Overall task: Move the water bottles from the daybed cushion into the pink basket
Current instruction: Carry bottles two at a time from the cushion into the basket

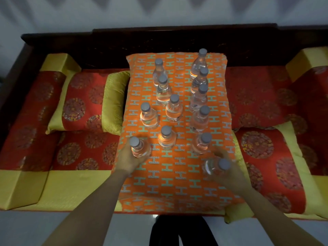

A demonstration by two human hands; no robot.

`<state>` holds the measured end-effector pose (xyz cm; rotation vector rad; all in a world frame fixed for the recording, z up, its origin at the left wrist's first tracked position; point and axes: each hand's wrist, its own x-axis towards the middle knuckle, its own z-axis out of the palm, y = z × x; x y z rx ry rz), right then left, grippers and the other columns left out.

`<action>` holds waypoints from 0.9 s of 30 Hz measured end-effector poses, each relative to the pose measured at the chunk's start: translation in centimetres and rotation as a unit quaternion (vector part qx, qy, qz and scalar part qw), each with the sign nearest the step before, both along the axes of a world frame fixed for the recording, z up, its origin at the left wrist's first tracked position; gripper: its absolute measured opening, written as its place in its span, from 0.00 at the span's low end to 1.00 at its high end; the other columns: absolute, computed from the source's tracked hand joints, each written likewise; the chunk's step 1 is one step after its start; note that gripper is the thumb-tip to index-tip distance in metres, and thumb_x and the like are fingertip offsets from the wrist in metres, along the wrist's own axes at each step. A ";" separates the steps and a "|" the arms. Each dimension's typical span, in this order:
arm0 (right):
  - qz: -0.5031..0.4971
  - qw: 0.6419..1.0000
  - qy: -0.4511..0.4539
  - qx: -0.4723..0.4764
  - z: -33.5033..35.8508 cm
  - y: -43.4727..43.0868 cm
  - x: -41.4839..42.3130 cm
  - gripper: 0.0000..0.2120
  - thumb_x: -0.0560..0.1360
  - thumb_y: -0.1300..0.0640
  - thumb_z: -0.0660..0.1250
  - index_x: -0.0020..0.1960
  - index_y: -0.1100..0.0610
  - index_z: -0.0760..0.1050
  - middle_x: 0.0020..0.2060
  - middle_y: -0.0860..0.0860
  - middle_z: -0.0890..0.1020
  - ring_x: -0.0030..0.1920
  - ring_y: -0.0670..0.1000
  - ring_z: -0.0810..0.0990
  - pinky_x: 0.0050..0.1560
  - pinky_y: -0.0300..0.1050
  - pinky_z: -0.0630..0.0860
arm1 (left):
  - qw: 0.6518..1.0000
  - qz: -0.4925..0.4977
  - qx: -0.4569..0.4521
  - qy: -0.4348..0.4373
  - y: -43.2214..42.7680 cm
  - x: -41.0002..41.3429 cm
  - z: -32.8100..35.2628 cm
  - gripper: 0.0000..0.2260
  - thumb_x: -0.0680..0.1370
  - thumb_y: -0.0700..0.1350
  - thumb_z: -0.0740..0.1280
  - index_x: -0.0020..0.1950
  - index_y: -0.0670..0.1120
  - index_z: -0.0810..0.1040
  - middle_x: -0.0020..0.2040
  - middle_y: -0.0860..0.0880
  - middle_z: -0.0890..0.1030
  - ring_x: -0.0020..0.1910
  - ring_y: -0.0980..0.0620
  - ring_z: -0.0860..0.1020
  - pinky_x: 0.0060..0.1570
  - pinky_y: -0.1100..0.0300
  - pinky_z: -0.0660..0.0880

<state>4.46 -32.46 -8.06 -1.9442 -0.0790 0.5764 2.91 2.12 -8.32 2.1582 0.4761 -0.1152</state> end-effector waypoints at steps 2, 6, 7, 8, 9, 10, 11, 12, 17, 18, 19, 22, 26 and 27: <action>0.002 1.000 0.005 -0.006 0.2 -0.3 0.2 0.46 0.52 0.33 0.78 0.64 0.46 0.66 0.55 0.46 0.78 0.56 0.49 0.79 0.56 0.50 0.77 | 1.000 0.005 0.003 0.007 -0.1 0.3 0.3 0.29 0.63 0.44 0.80 0.61 0.45 0.75 0.49 0.55 0.78 0.49 0.55 0.77 0.45 0.66 0.68; 0.010 1.000 0.002 -0.021 0.8 -0.2 0.6 0.38 0.55 0.42 0.80 0.59 0.47 0.67 0.54 0.50 0.77 0.53 0.46 0.79 0.51 0.40 0.76 | 1.000 0.003 0.022 0.010 -0.1 0.4 0.9 0.28 0.63 0.44 0.80 0.61 0.44 0.75 0.48 0.53 0.78 0.48 0.53 0.76 0.47 0.62 0.68; 0.009 1.000 0.015 -0.025 0.7 -0.2 0.6 0.34 0.58 0.49 0.79 0.59 0.49 0.67 0.53 0.52 0.78 0.52 0.46 0.79 0.50 0.39 0.76 | 1.000 -0.001 0.029 0.007 -0.1 0.4 1.1 0.28 0.63 0.44 0.80 0.60 0.44 0.75 0.48 0.52 0.78 0.47 0.52 0.76 0.47 0.62 0.69; 0.018 0.999 0.031 -0.018 0.4 -0.1 0.7 0.30 0.62 0.56 0.79 0.58 0.51 0.67 0.52 0.53 0.78 0.52 0.47 0.80 0.49 0.37 0.76 | 0.999 -0.007 0.034 0.006 0.0 0.3 1.3 0.28 0.63 0.45 0.81 0.59 0.44 0.75 0.47 0.52 0.79 0.46 0.52 0.77 0.46 0.61 0.69; 0.019 0.998 0.054 -0.031 0.0 -0.2 0.5 0.26 0.65 0.61 0.77 0.56 0.51 0.68 0.51 0.53 0.78 0.53 0.50 0.80 0.48 0.37 0.76 | 0.999 -0.014 0.032 0.009 0.0 0.2 1.4 0.28 0.62 0.47 0.81 0.58 0.46 0.75 0.47 0.51 0.79 0.45 0.52 0.77 0.45 0.61 0.70; 0.005 0.997 0.071 -0.041 -0.2 -0.3 0.4 0.24 0.66 0.61 0.77 0.56 0.51 0.70 0.51 0.52 0.79 0.55 0.52 0.80 0.49 0.38 0.75 | 1.000 -0.021 0.022 0.008 0.0 0.1 1.7 0.28 0.61 0.48 0.81 0.57 0.48 0.74 0.46 0.52 0.79 0.44 0.53 0.77 0.43 0.62 0.70; -0.026 0.994 0.079 -0.065 0.0 -0.3 0.4 0.23 0.66 0.59 0.78 0.57 0.53 0.72 0.51 0.51 0.80 0.55 0.54 0.80 0.50 0.39 0.75 | 1.000 -0.025 -0.005 0.007 -0.1 -0.1 2.3 0.29 0.60 0.50 0.81 0.56 0.50 0.73 0.46 0.54 0.80 0.43 0.55 0.78 0.42 0.64 0.71; -0.060 0.994 0.075 -0.061 0.5 -0.3 0.4 0.25 0.65 0.58 0.78 0.58 0.55 0.74 0.51 0.51 0.81 0.54 0.53 0.81 0.50 0.41 0.76 | 0.999 -0.027 -0.037 0.007 -0.2 -0.2 3.0 0.29 0.59 0.51 0.81 0.55 0.51 0.72 0.46 0.57 0.80 0.43 0.58 0.79 0.41 0.68 0.71; -0.153 0.986 -0.002 0.062 5.6 0.7 0.7 0.22 0.67 0.62 0.77 0.58 0.50 0.75 0.49 0.46 0.83 0.48 0.43 0.82 0.43 0.38 0.78 | 0.985 -0.077 -0.156 -0.006 -0.7 0.1 7.5 0.29 0.64 0.49 0.81 0.61 0.50 0.73 0.53 0.51 0.82 0.52 0.56 0.81 0.53 0.56 0.77; -0.164 0.983 -0.017 0.084 6.5 0.9 0.9 0.20 0.69 0.63 0.75 0.57 0.49 0.76 0.49 0.47 0.83 0.49 0.43 0.82 0.44 0.38 0.78 | 0.980 -0.090 -0.174 -0.015 -1.1 0.3 8.6 0.30 0.63 0.50 0.81 0.61 0.51 0.73 0.56 0.51 0.82 0.54 0.54 0.81 0.55 0.53 0.77; -0.180 0.978 -0.028 0.098 7.4 1.0 1.0 0.18 0.69 0.63 0.74 0.55 0.48 0.78 0.48 0.48 0.83 0.49 0.46 0.82 0.46 0.41 0.78 | 0.977 -0.103 -0.186 -0.028 -1.5 0.7 9.7 0.30 0.63 0.50 0.80 0.62 0.52 0.72 0.57 0.51 0.82 0.56 0.53 0.81 0.56 0.53 0.76; -0.226 0.967 -0.051 0.107 9.6 1.0 1.2 0.15 0.68 0.62 0.75 0.51 0.47 0.80 0.45 0.49 0.84 0.47 0.47 0.82 0.48 0.44 0.78 | 0.970 -0.135 -0.192 -0.058 -3.2 2.0 12.7 0.30 0.64 0.43 0.80 0.61 0.54 0.72 0.55 0.52 0.82 0.54 0.57 0.81 0.54 0.61 0.77; -0.278 0.952 -0.088 0.093 12.1 -0.8 0.5 0.14 0.67 0.62 0.76 0.50 0.54 0.79 0.43 0.52 0.83 0.42 0.46 0.80 0.41 0.40 0.77 | 0.970 -0.160 -0.162 -0.087 -6.0 4.4 15.0 0.35 0.60 0.50 0.82 0.62 0.53 0.69 0.55 0.56 0.79 0.51 0.60 0.79 0.48 0.62 0.77; -0.299 0.945 -0.100 0.083 12.7 -2.0 -0.2 0.14 0.66 0.61 0.77 0.49 0.53 0.80 0.42 0.51 0.83 0.42 0.47 0.80 0.42 0.42 0.77 | 0.966 -0.178 -0.163 -0.089 -7.3 4.9 15.3 0.35 0.59 0.51 0.82 0.62 0.53 0.70 0.55 0.55 0.80 0.51 0.58 0.80 0.48 0.59 0.77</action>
